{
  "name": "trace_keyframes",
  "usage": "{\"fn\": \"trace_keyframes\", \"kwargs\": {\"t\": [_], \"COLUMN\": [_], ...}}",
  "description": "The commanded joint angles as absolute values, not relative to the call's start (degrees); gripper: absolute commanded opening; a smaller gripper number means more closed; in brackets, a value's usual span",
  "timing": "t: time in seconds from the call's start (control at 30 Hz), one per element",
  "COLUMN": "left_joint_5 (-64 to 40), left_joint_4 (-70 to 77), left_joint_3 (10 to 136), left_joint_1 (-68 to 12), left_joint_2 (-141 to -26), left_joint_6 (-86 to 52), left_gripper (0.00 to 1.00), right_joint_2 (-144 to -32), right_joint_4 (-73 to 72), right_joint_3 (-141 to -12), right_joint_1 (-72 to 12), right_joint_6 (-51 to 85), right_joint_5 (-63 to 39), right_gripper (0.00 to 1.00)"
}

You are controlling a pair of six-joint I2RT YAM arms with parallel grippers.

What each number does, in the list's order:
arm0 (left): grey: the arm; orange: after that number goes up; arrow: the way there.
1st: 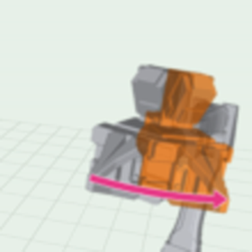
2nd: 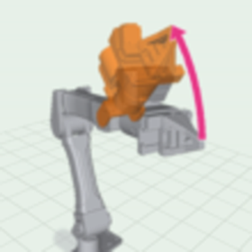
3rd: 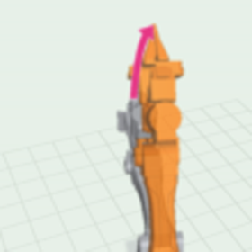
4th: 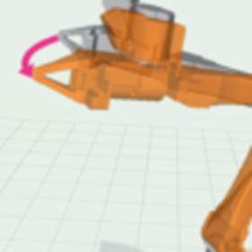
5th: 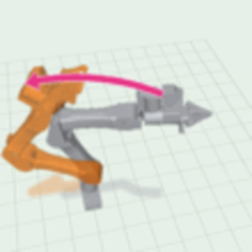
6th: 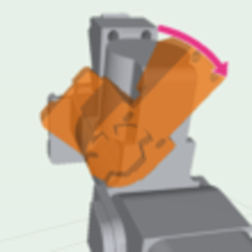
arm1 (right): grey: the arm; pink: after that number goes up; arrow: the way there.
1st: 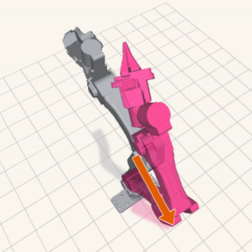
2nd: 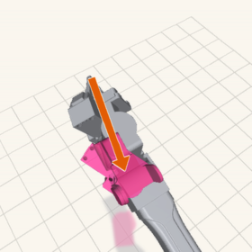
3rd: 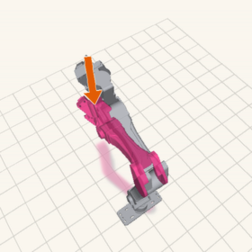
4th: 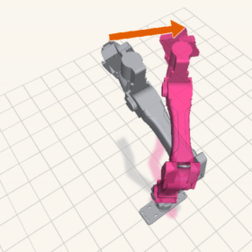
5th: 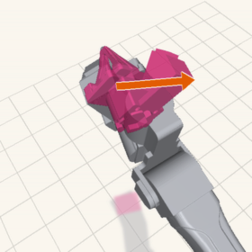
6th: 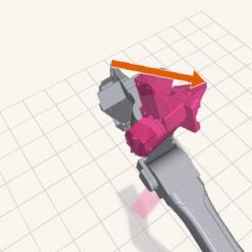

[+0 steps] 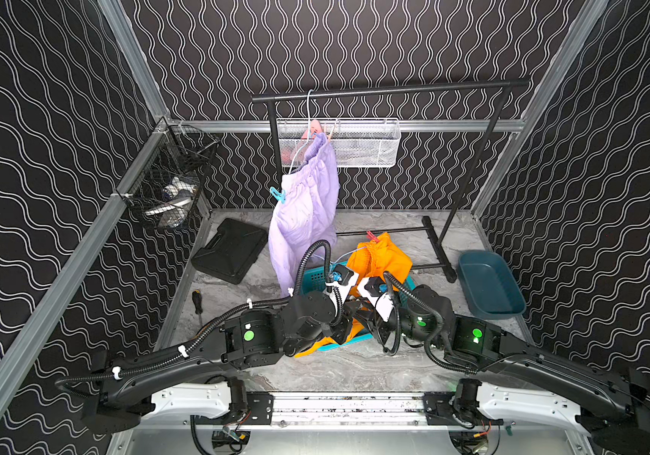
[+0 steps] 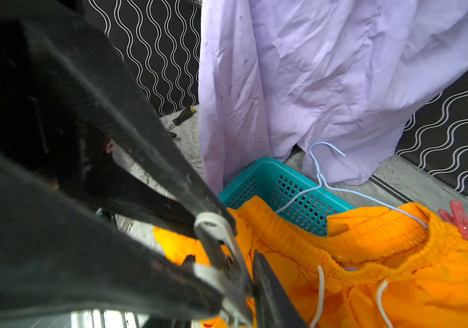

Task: Remove the clothespins securing shorts to the hanger
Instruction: Place the clothespin in the storage box.

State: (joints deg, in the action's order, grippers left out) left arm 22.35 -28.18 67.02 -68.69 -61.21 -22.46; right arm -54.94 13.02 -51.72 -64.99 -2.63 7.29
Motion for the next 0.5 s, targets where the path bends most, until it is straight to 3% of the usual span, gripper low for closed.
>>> {"fn": "trace_keyframes", "kwargs": {"t": [0.0, 0.23, 0.47], "left_joint_5": [21.9, 21.5, 22.2], "left_joint_4": [-28.5, -28.2, -27.6], "left_joint_3": [67.4, 67.1, 66.6], "left_joint_1": [-68.6, -68.3, -68.2], "left_joint_2": [-61.3, -61.1, -60.7], "left_joint_6": [-23.2, -23.5, -23.7], "left_gripper": [0.25, 0.32, 0.68], "right_joint_2": [-55.3, -56.0, -56.5], "right_joint_4": [10.7, 11.6, 12.7], "right_joint_3": [-52.9, -53.6, -53.3], "right_joint_1": [-66.2, -68.2, -68.4], "right_joint_6": [-5.0, -5.6, -3.5], "right_joint_5": [11.1, 15.3, 19.2], "right_gripper": [0.27, 0.12, 0.05]}}
